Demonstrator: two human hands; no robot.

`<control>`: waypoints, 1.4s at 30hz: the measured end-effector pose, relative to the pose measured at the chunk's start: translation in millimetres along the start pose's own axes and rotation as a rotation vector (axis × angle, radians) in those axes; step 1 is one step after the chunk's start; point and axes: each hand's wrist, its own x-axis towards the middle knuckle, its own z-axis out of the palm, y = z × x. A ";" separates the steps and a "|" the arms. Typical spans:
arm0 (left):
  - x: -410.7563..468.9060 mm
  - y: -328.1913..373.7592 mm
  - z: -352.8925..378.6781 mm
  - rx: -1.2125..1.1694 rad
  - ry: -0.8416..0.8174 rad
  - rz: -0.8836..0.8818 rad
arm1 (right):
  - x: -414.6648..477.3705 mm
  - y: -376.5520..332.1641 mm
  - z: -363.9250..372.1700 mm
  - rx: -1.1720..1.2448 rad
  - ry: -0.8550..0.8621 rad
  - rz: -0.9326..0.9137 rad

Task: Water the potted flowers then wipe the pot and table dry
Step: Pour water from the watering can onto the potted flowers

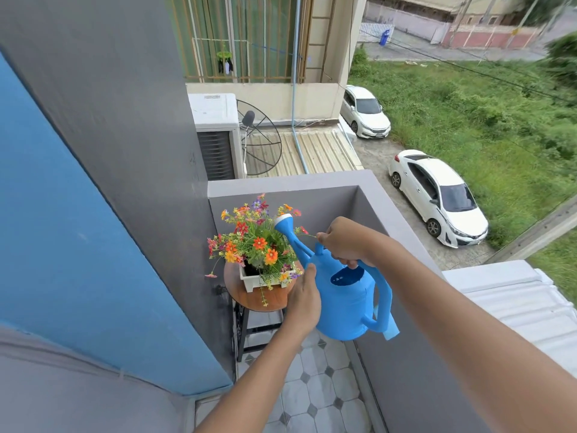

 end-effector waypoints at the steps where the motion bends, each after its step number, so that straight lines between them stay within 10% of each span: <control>1: -1.8 0.7 -0.9 0.004 0.007 0.000 | 1.4 1.3 0.4 -0.041 -0.006 -0.013; 42: -19.3 -13.4 22.4 0.002 -0.074 -0.092 | -16.9 33.7 0.7 0.096 -0.033 0.027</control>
